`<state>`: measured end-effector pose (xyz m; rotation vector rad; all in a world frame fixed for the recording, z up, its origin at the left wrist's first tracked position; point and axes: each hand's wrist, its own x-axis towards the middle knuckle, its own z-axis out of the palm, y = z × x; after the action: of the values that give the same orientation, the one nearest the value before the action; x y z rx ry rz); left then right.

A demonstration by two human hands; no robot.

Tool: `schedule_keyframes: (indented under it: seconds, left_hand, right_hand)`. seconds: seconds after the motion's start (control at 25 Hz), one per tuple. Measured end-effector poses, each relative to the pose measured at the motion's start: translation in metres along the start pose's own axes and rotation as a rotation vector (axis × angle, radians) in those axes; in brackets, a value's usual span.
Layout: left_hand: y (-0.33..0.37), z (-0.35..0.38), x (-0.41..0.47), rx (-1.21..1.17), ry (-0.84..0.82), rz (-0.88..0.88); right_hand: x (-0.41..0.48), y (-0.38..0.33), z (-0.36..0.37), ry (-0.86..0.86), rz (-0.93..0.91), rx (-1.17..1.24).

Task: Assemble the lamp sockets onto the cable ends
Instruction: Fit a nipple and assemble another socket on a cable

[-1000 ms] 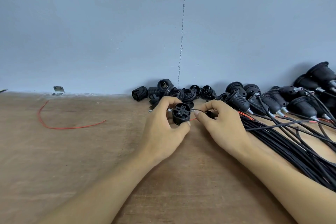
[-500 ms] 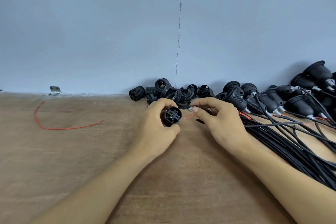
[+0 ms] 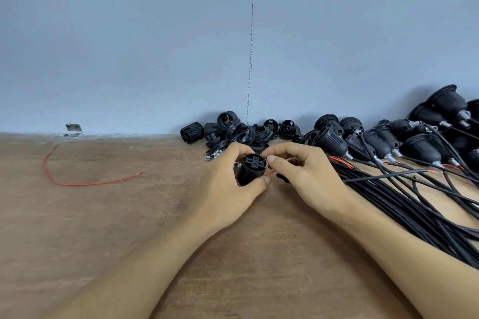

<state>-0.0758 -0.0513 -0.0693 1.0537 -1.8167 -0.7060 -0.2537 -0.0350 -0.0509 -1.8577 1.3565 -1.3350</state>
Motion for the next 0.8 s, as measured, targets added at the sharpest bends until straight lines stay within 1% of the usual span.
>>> schedule_keyframes:
  seconds: [0.24,0.44,0.64,0.8]
  left_hand:
    - [-0.001,0.0015,0.0,-0.013,0.007,-0.007]
    - [-0.0014,0.0002,-0.0002,0.019,0.015,0.036]
    - [-0.0019,-0.0008,-0.0002,0.089,0.01,0.085]
    - [-0.0044,0.0003,0.0005,0.11,0.048,0.103]
  right_hand:
    - [0.0,0.0009,0.0007,0.015,0.021,-0.009]
    - [-0.0015,0.002,0.0015,0.021,0.029,-0.086]
    - [-0.0017,0.0001,0.0021,0.044,0.001,-0.08]
    - [-0.0014,-0.0019,0.0005,0.049,-0.016,-0.044]
